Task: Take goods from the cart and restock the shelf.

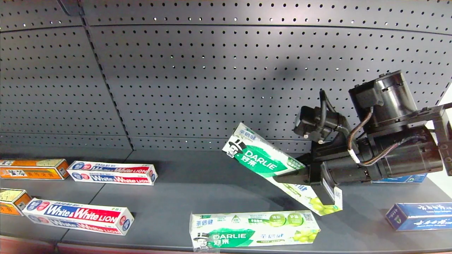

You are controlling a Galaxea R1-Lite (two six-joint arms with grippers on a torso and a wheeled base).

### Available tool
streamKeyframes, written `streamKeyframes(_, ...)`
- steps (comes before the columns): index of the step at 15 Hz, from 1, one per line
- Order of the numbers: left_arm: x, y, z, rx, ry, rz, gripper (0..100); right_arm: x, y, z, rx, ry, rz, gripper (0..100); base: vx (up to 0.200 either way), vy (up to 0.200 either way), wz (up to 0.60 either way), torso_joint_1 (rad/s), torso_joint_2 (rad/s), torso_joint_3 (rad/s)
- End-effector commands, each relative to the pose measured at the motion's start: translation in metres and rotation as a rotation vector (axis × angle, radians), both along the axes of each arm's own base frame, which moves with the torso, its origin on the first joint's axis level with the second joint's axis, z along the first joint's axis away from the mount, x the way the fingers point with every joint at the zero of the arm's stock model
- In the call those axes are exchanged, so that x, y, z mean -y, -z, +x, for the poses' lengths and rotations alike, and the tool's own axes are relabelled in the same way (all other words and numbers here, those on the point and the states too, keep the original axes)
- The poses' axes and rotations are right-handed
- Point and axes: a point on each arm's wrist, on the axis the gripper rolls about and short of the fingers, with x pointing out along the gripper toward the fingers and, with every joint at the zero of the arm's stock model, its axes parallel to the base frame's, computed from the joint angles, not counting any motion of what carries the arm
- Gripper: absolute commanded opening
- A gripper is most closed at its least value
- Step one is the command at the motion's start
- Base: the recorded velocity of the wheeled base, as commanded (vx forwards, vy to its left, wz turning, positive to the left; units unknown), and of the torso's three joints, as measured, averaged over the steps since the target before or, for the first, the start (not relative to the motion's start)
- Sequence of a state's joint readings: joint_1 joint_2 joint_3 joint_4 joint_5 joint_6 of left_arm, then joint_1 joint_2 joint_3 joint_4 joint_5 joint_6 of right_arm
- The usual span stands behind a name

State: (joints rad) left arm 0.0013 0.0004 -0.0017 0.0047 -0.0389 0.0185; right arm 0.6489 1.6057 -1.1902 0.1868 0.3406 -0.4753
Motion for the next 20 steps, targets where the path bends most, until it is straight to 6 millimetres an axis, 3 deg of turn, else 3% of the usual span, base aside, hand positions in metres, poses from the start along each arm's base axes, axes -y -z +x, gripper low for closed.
streamKeyframes(1,0.000,0.000,0.000,0.000,0.001,0.000,100,-0.003,0.007,0.005,-0.003,-0.014,-0.027,0,0.000,0.000,0.00,0.000,0.00,0.000)
streamKeyframes(9,0.000,0.000,0.000,0.000,-0.001,0.000,100,0.014,0.016,0.025,0.047,0.010,-0.094,0,0.000,0.000,0.00,0.000,0.00,0.000)
streamKeyframes(20,0.000,0.000,0.000,0.000,0.001,0.000,100,-0.002,0.023,0.052,0.029,-0.050,-0.190,0,0.000,0.000,0.00,0.000,0.00,0.000)
